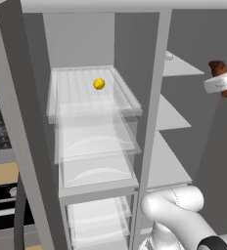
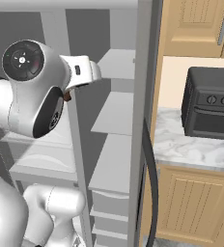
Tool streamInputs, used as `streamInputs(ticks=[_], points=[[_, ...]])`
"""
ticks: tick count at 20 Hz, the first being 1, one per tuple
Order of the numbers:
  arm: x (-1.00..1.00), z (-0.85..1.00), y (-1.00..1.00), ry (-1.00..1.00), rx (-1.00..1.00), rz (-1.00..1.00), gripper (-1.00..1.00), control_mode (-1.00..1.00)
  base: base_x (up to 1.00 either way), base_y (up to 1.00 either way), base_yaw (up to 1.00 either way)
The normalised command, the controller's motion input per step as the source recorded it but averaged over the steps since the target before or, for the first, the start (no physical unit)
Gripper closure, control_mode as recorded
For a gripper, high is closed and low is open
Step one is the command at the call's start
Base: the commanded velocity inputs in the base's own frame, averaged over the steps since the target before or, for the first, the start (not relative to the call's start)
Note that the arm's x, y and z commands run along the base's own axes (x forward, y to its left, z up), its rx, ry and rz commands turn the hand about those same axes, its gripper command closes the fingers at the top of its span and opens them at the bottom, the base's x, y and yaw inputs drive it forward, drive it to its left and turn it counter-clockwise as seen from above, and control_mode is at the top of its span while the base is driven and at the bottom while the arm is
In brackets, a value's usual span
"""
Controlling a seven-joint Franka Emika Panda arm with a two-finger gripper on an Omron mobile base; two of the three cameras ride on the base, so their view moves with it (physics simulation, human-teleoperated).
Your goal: There's a chicken drumstick in the fridge that needs to be moved to the freezer for freezing. Pick up the chicken drumstick from the fridge, place it on any shelf in the freezer, and close the fridge and freezer doors when done.
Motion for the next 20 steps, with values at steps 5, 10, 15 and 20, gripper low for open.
streamInputs(ticks=[5, 10, 15, 20], points=[[0.84, 0.00, -0.17, -0.09, 0.01, 0.00, 1.00, -1.00, 0.00, 0.00, 0.00], [0.67, 0.09, -0.15, 0.16, 0.06, 0.02, 1.00, -1.00, 0.00, 0.00, 0.00], [0.89, 0.00, -0.13, 0.11, 0.00, 0.02, 1.00, -1.00, 0.00, 0.00, 0.00], [0.84, 0.00, -0.18, 0.03, 0.00, 0.02, 1.00, -1.00, 0.00, 0.00, 0.00]])
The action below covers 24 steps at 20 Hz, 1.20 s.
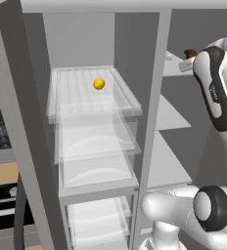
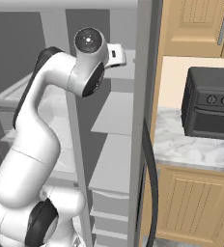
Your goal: There's a chicken drumstick in the fridge that needs to be moved to the freezer for freezing. Pick up the chicken drumstick from the fridge, place it on any shelf in the freezer, and close the fridge and freezer doors when done.
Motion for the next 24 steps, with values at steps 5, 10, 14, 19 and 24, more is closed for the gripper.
streamInputs(ticks=[5, 10, 14, 19, 24], points=[[0.70, 0.00, -0.22, 0.00, 0.00, 0.01, 1.00, -1.00, 0.00, 0.00, 0.00], [0.61, -0.15, -0.08, 0.02, 0.00, 0.01, 1.00, -1.00, 0.00, 0.00, 0.00], [0.55, -0.26, -0.02, 0.02, 0.00, 0.00, 1.00, -1.00, 0.00, 0.00, 0.00], [0.42, -0.29, -0.01, 0.01, 0.00, 0.00, 1.00, -1.00, 0.00, 0.00, 0.00], [0.45, -0.23, -0.01, 0.01, 0.00, 0.00, 1.00, -1.00, 0.00, 0.00, 0.00]])
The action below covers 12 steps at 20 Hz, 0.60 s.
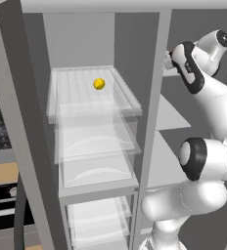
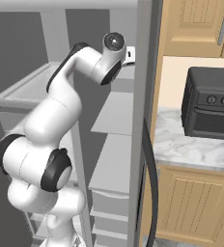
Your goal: There's a chicken drumstick in the fridge that needs to be moved to the freezer for freezing. Pick up the chicken drumstick from the fridge, place it on any shelf in the freezer, and close the fridge and freezer doors when done.
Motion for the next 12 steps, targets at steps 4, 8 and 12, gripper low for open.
streamInputs(ticks=[4, 8, 12], points=[[0.38, -0.15, -0.11, 0.00, 0.00, 0.01, 1.00, -1.00, 0.00, 0.00, 0.00], [0.36, -0.18, -0.04, 0.00, 0.00, 0.01, 1.00, -1.00, 0.00, 0.00, 0.00], [0.38, -0.05, -0.03, 0.00, 0.00, 0.01, 1.00, -1.00, 0.00, 0.00, 0.00]])
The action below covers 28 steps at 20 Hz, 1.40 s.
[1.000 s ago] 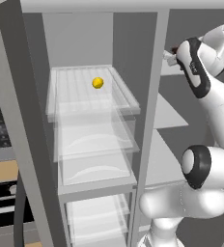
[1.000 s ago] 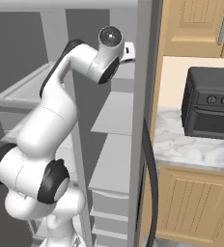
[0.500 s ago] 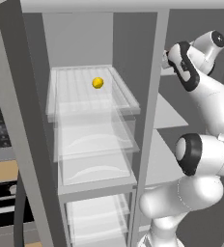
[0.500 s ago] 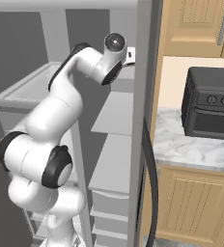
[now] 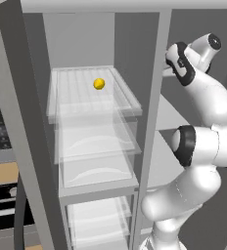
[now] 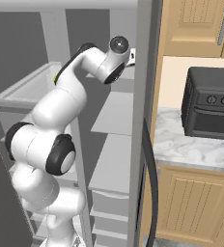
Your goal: There's a chicken drumstick in the fridge that needs to be moved to the freezer for freezing. Pick up the chicken drumstick from the fridge, place it on any shelf in the freezer, and close the fridge and freezer doors when done.
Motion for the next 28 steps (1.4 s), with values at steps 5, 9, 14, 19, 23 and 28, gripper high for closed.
streamInputs(ticks=[5, 9, 14, 19, 23, 28], points=[[0.36, 0.00, 0.00, 0.00, 0.00, 0.05, 1.00, -1.00, 0.00, 0.00, 0.00], [0.33, -0.11, 0.00, 0.00, 0.00, 0.05, 1.00, -1.00, 0.00, 0.00, 0.00], [0.27, -0.42, 0.00, 0.00, 0.00, 0.04, -1.00, -1.00, 0.00, 0.00, 0.00], [0.20, -0.12, 0.03, 0.00, 0.00, 0.00, -1.00, -1.00, 0.00, 0.00, 0.00], [0.00, 0.00, 0.00, 0.00, 0.00, 0.00, -1.00, -1.00, 0.00, 0.00, 0.00], [-0.35, 0.00, 0.00, 0.02, 0.00, -0.03, -1.00, -1.00, 0.00, 0.00, 0.00]])
